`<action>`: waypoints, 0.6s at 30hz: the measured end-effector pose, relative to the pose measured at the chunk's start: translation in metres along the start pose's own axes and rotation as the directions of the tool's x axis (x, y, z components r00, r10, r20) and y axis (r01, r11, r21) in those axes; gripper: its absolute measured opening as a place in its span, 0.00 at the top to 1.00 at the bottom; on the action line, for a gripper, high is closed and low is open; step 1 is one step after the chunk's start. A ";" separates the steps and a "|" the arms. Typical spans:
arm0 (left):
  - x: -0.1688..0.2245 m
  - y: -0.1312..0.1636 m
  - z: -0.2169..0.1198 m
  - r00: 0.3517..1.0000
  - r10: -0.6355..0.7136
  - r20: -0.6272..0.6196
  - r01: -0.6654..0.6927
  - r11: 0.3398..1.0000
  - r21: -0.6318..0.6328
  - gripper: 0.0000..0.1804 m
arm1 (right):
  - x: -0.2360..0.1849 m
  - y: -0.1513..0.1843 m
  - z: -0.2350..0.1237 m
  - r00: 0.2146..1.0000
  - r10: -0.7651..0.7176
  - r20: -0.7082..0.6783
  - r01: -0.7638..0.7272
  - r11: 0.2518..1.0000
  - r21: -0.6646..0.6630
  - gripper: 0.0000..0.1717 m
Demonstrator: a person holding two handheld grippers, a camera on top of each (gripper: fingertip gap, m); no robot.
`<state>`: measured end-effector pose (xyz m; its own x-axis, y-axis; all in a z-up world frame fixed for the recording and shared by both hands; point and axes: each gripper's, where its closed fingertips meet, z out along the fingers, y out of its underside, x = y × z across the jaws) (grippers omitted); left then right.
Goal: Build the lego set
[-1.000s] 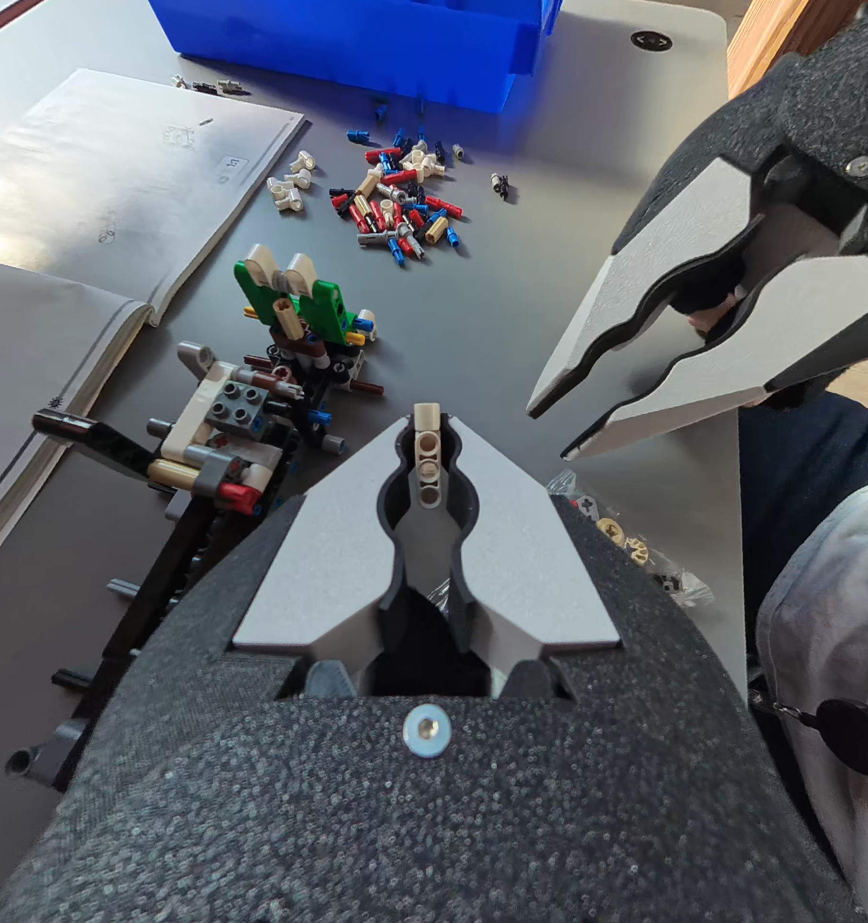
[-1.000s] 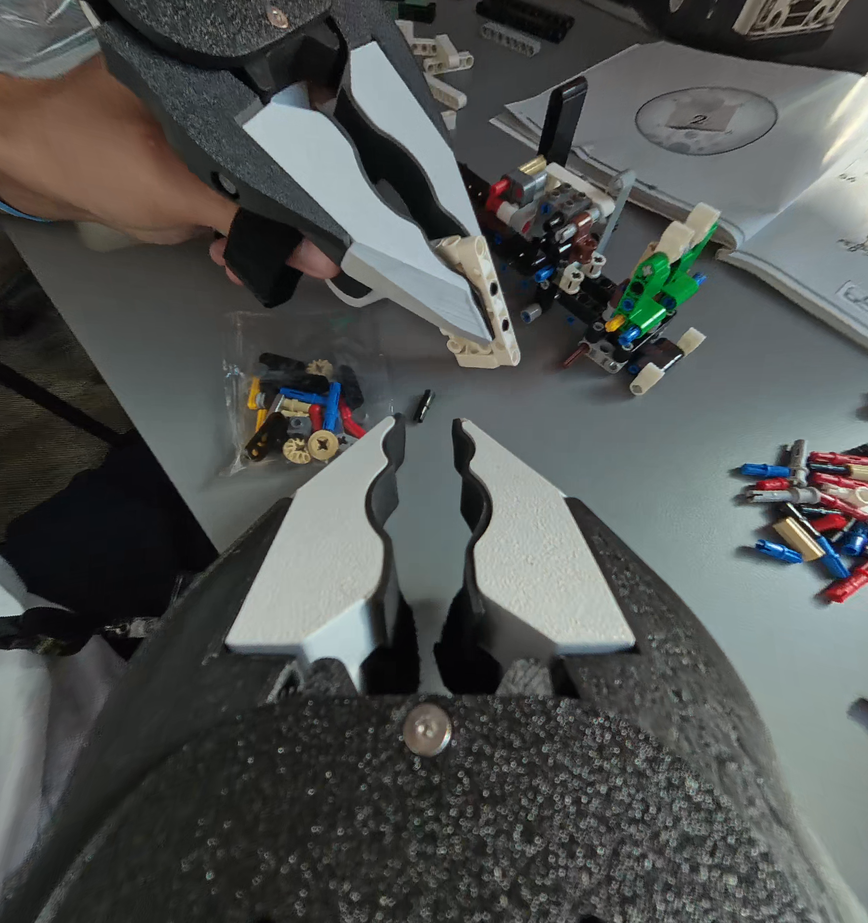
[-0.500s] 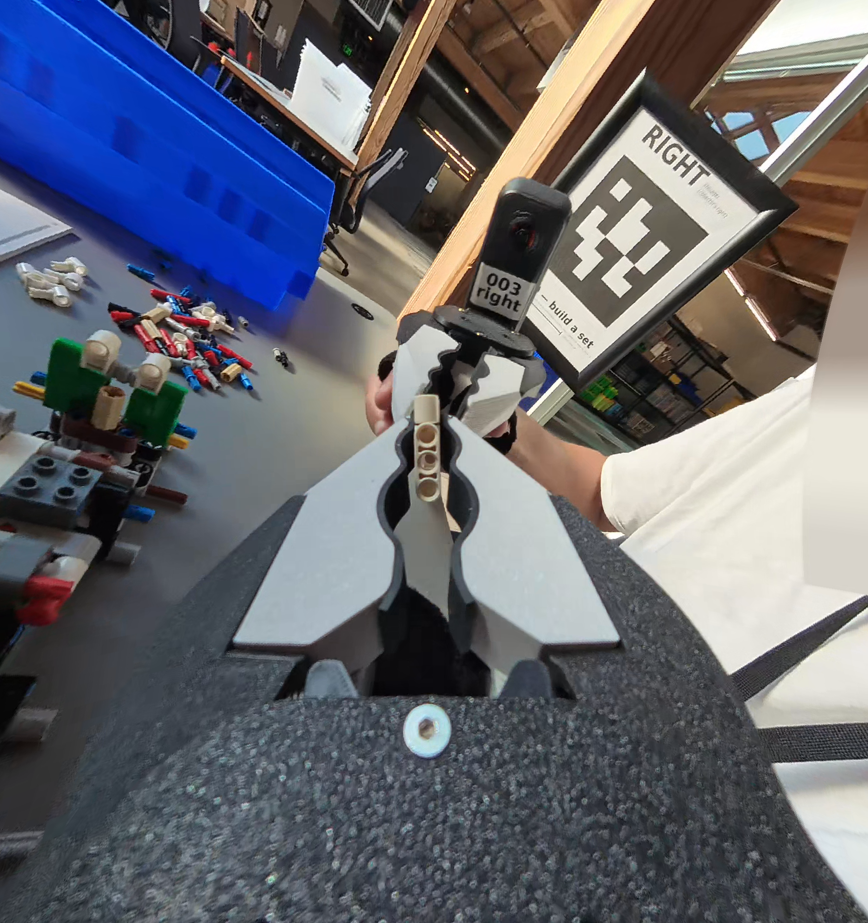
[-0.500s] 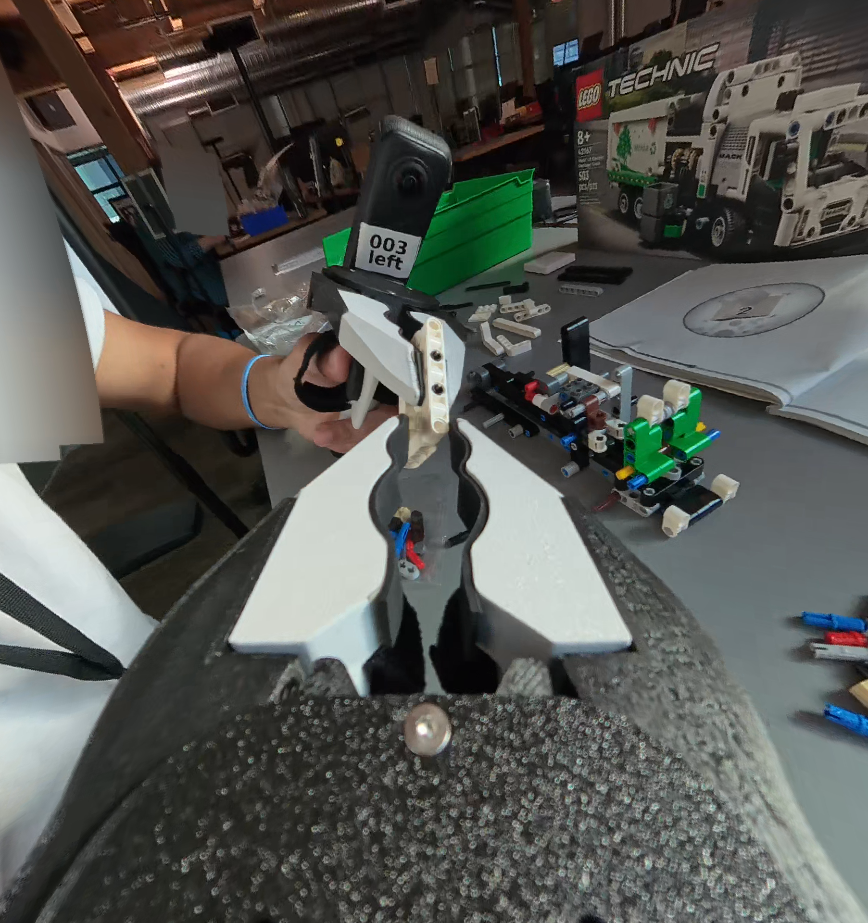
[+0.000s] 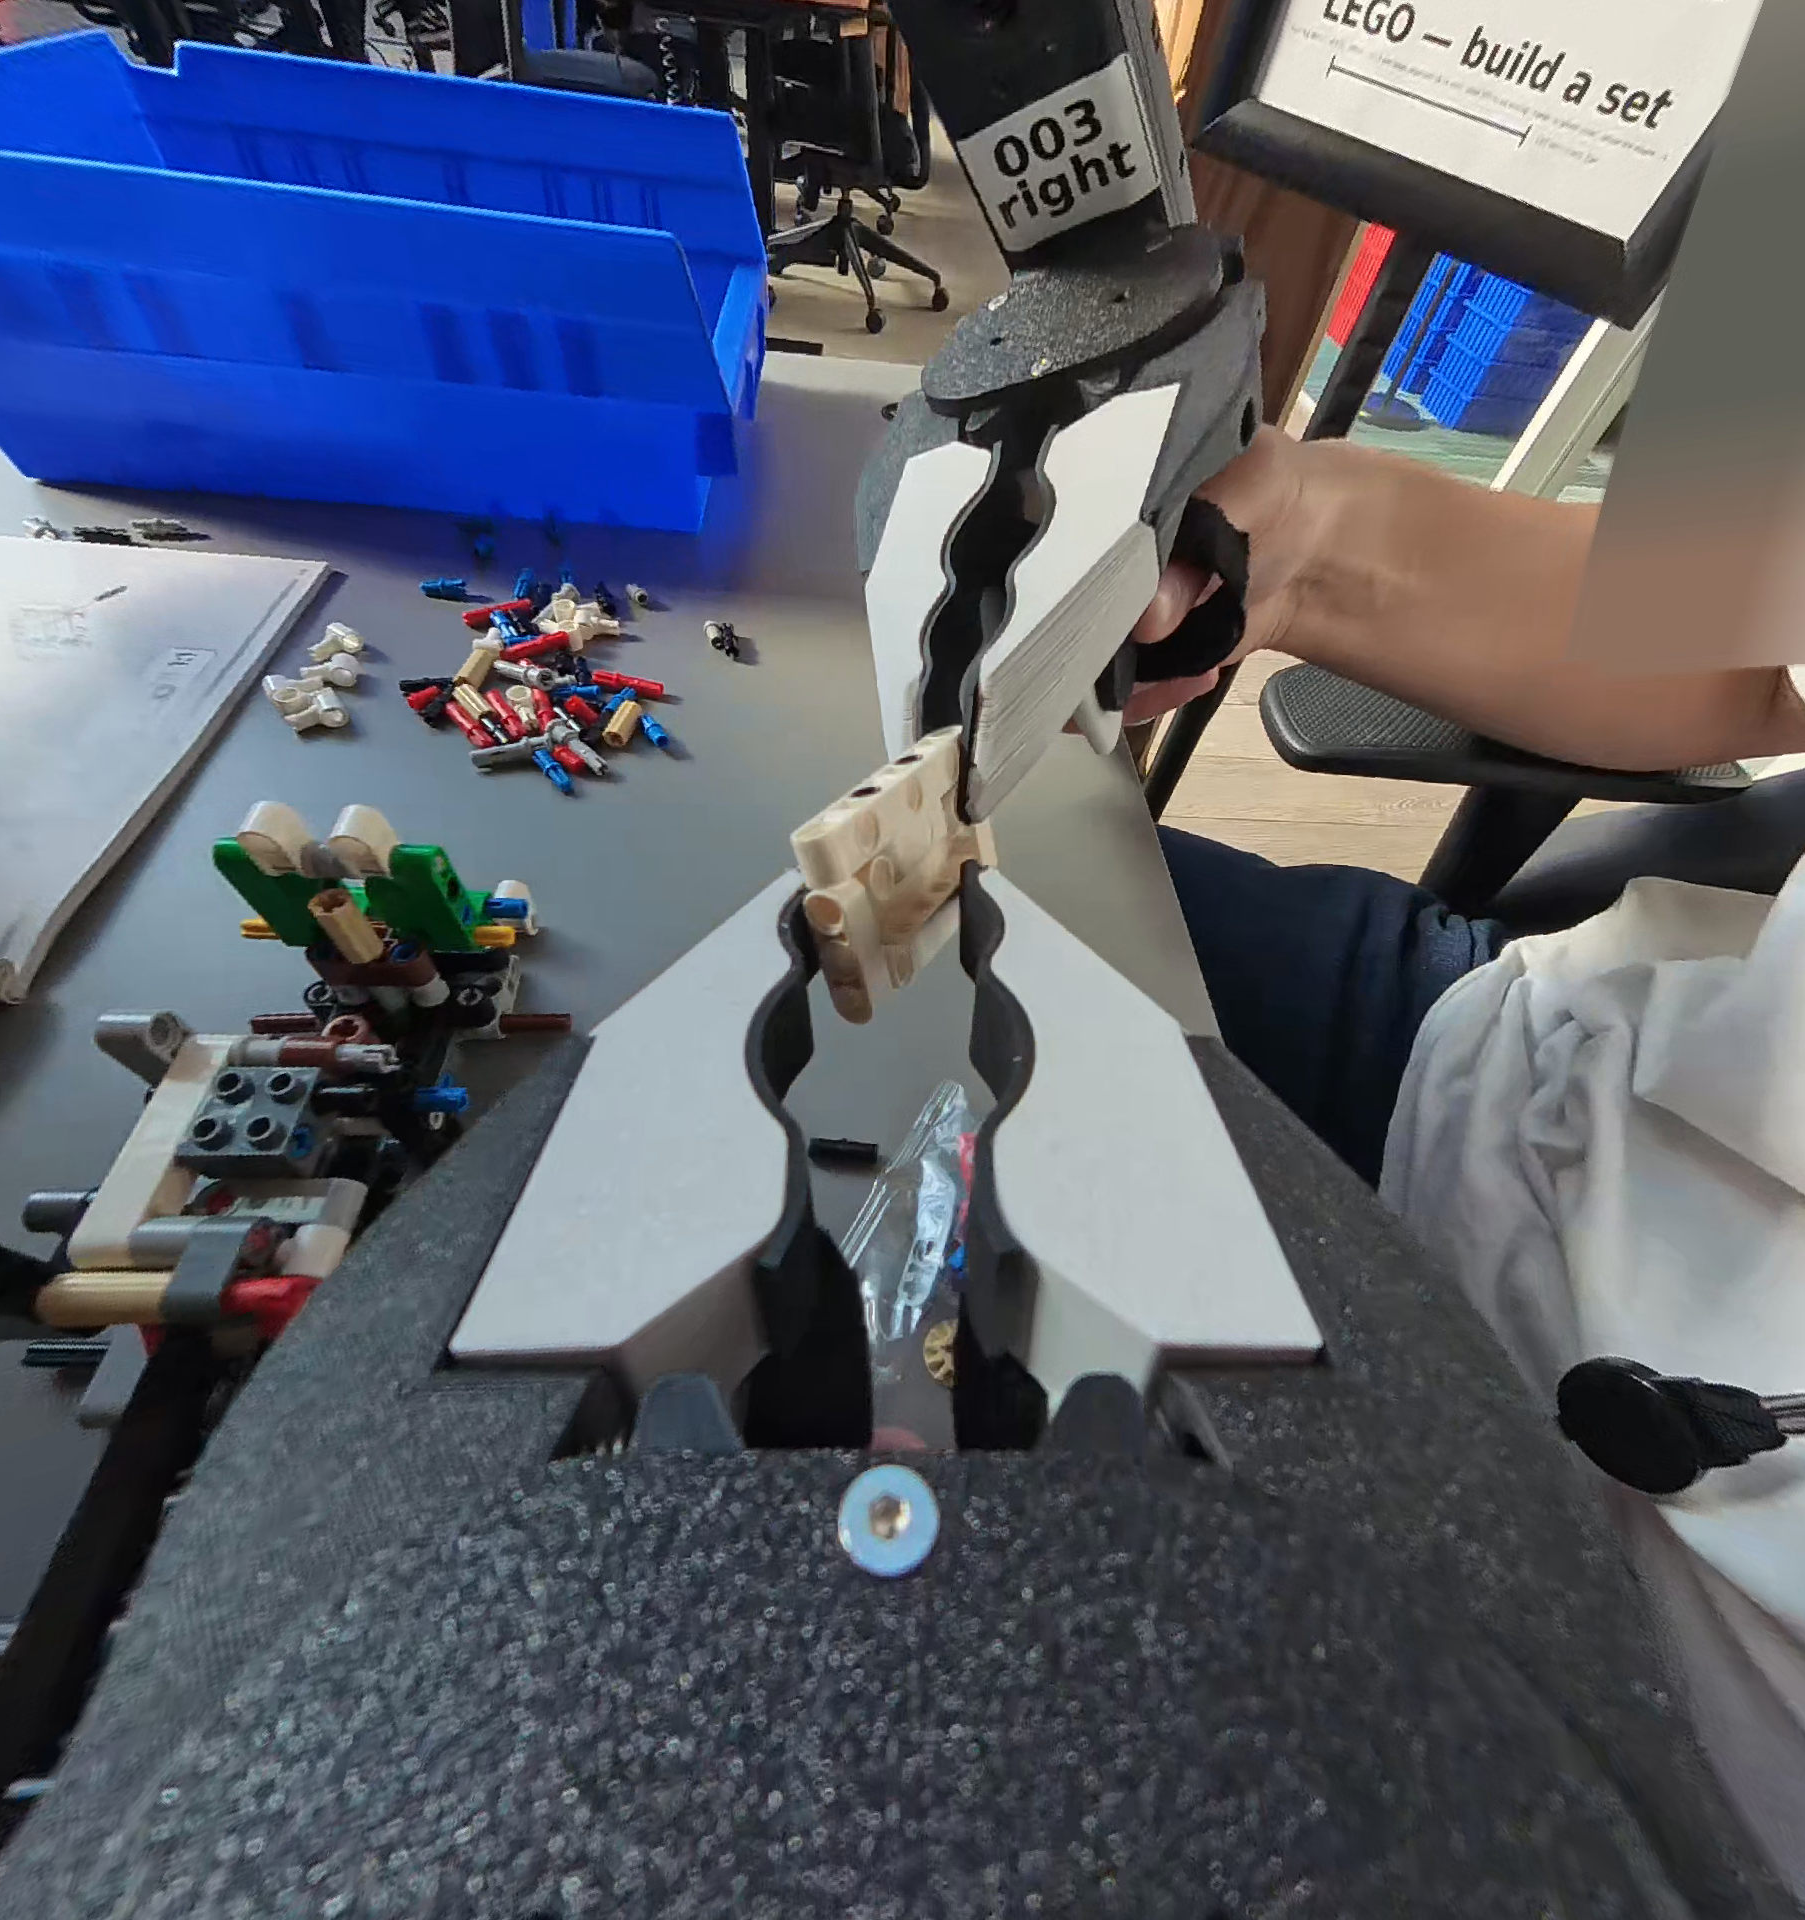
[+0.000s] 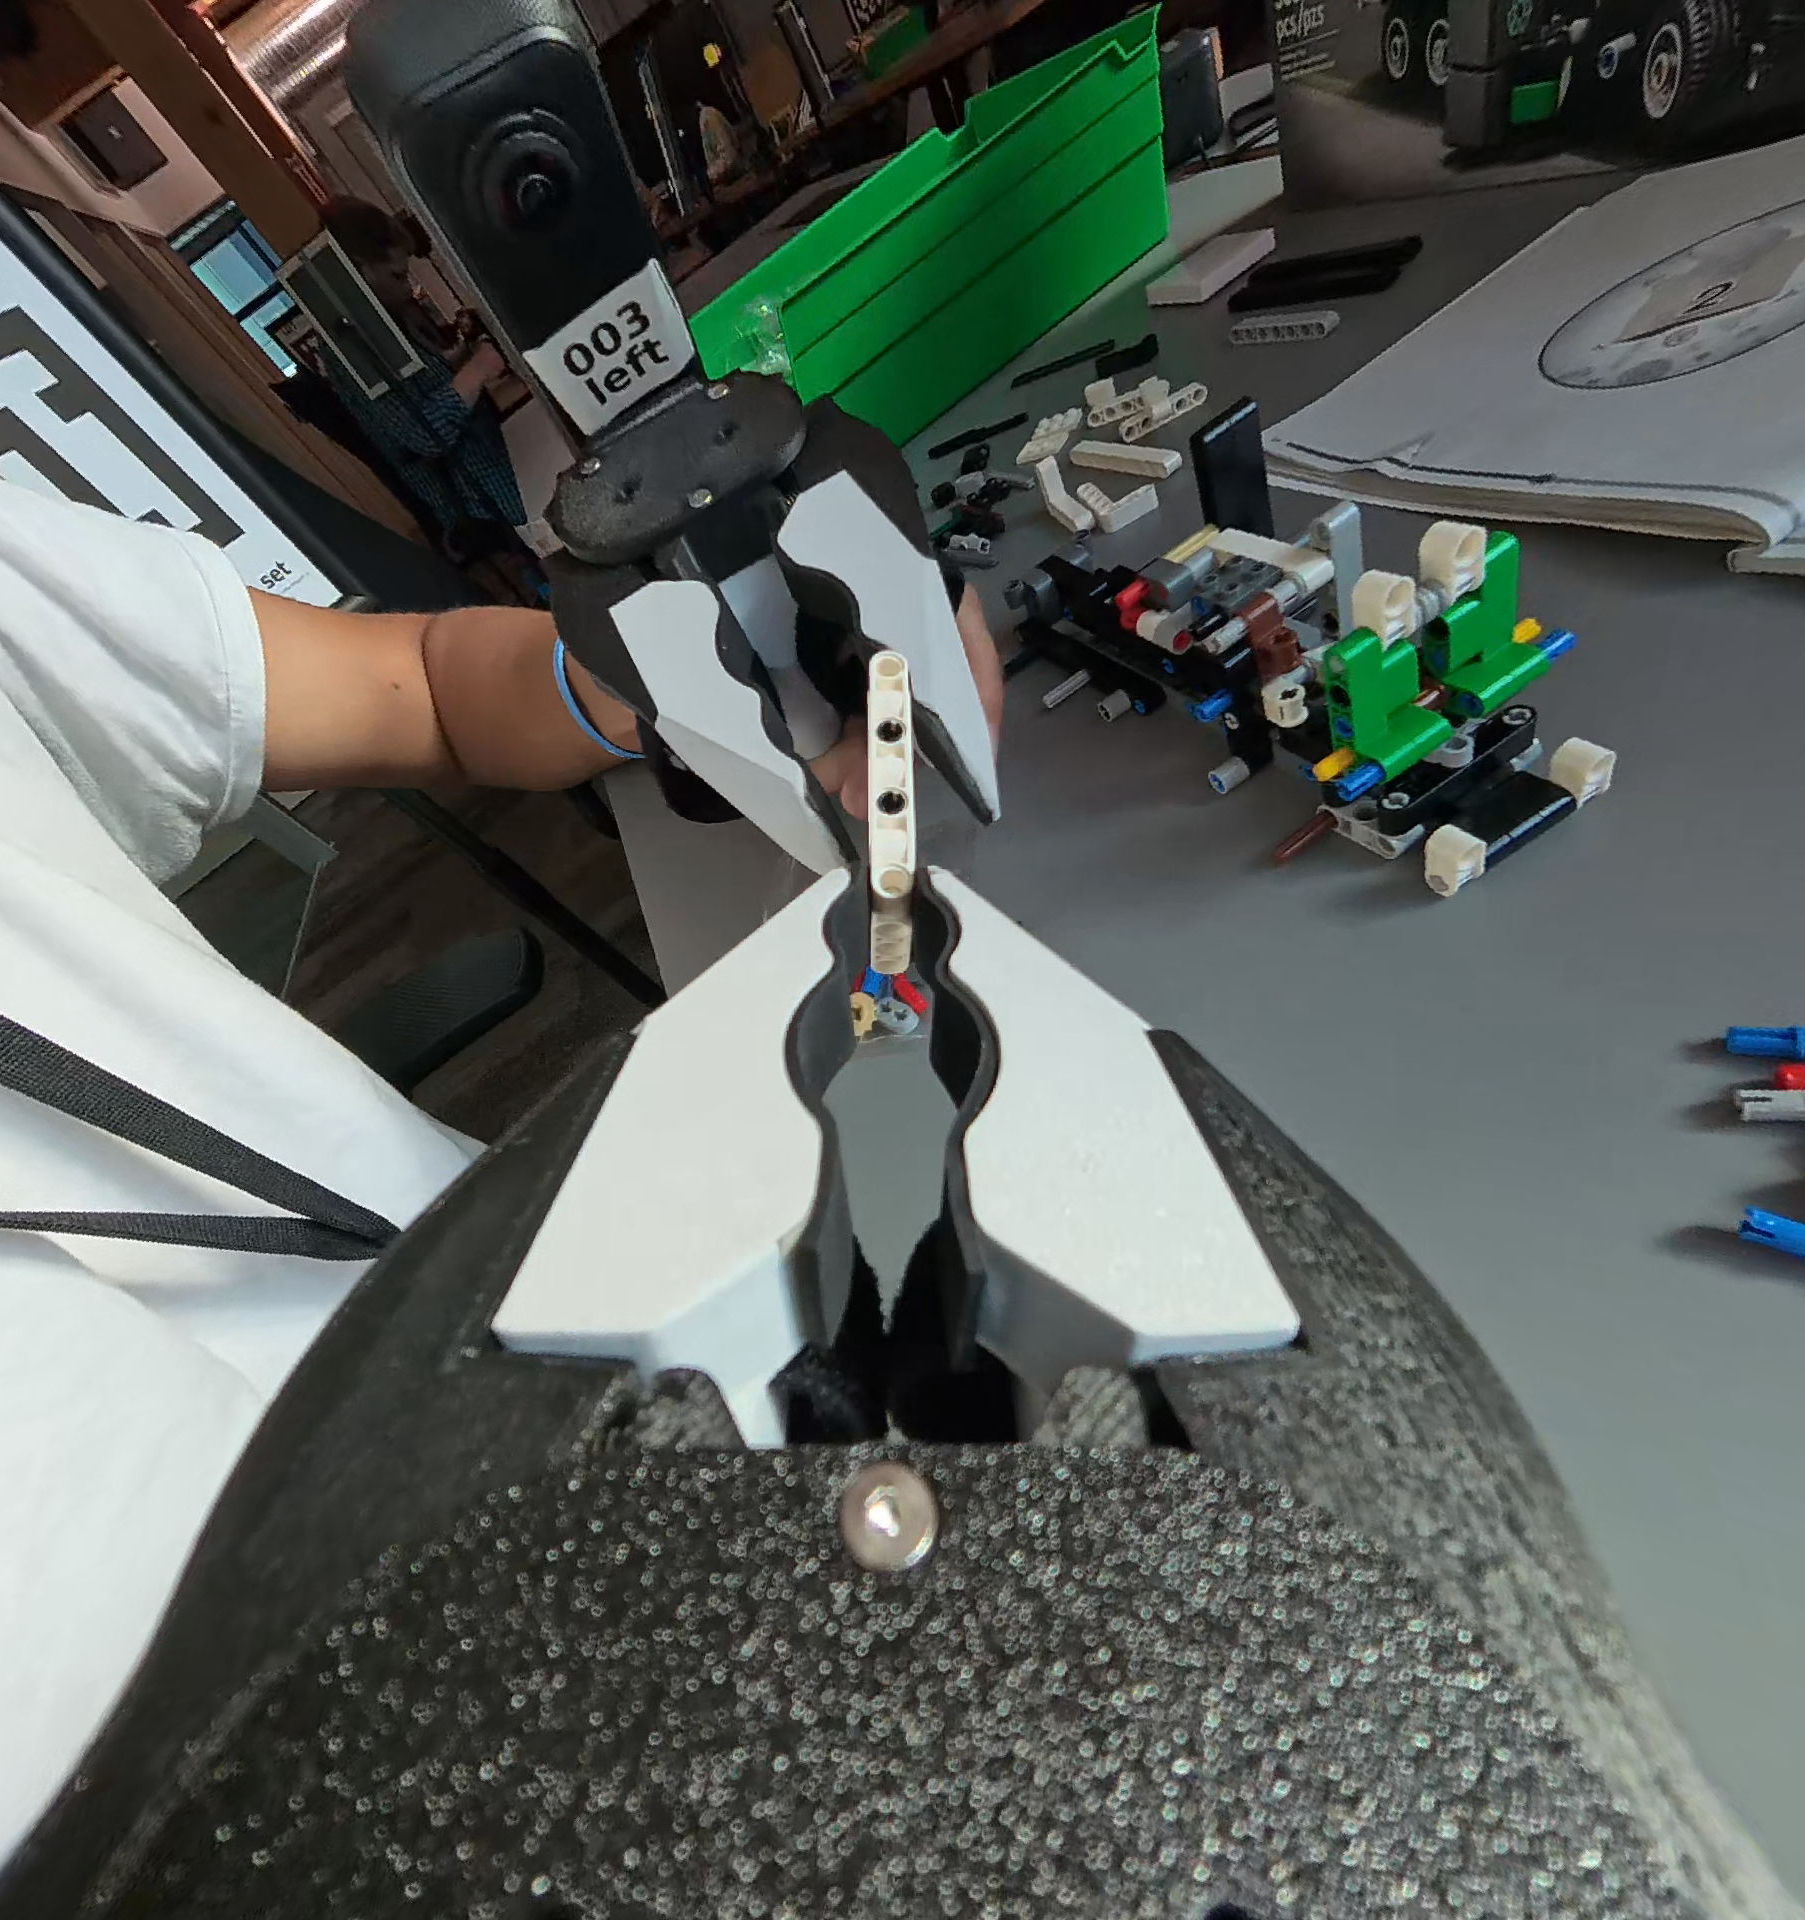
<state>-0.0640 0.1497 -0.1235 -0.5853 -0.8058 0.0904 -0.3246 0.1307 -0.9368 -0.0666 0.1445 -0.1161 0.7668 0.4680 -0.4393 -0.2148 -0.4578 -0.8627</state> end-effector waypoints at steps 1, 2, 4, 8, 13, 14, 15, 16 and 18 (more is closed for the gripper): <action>0.002 0.001 0.001 1.000 -0.019 -0.012 0.019 1.000 -0.004 0.89 | 0.000 0.001 0.001 1.000 -0.004 -0.002 0.004 1.000 -0.008 0.96; 0.003 0.002 0.001 0.999 -0.040 -0.025 0.040 0.999 -0.009 0.90 | -0.001 0.004 0.002 1.000 -0.011 -0.005 0.011 1.000 -0.027 0.96; 0.005 0.005 0.002 0.996 -0.070 -0.054 0.069 0.997 -0.024 0.94 | -0.001 0.007 0.002 0.999 -0.035 -0.016 0.034 0.997 -0.063 0.96; 0.009 0.003 0.000 0.969 -0.208 -0.136 0.205 0.978 -0.034 0.98 | -0.001 0.003 0.002 0.999 -0.035 -0.027 0.033 0.997 -0.064 0.96; -0.028 -0.006 -0.020 0.976 -0.217 0.030 0.217 0.976 -0.004 0.98 | 0.028 -0.004 0.001 0.946 -0.150 -0.288 0.144 0.989 -0.044 0.88; -0.038 -0.011 -0.029 0.974 -0.215 0.072 0.215 0.977 0.017 0.98 | 0.033 0.004 0.001 0.917 -0.188 -0.351 0.157 0.981 -0.117 0.86; -0.047 -0.013 -0.035 0.972 -0.201 0.119 0.200 0.980 0.020 0.98 | 0.034 0.012 0.004 0.892 -0.224 -0.392 0.163 0.969 -0.184 0.85; -0.052 -0.010 -0.038 0.971 -0.171 0.165 0.174 0.985 0.001 0.98 | 0.030 0.018 0.011 0.876 -0.250 -0.412 0.174 0.961 -0.214 0.85; -0.054 0.000 -0.036 0.971 -0.123 0.206 0.136 0.990 -0.048 0.98 | 0.023 0.033 0.029 0.844 -0.315 -0.435 0.203 0.937 -0.285 0.86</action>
<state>-0.0594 0.2143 -0.1159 -0.3752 -0.9172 0.1336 -0.4367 0.0478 -0.8983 -0.0728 0.1622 -0.1617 0.9776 0.2101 0.0099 0.1263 -0.5491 -0.8262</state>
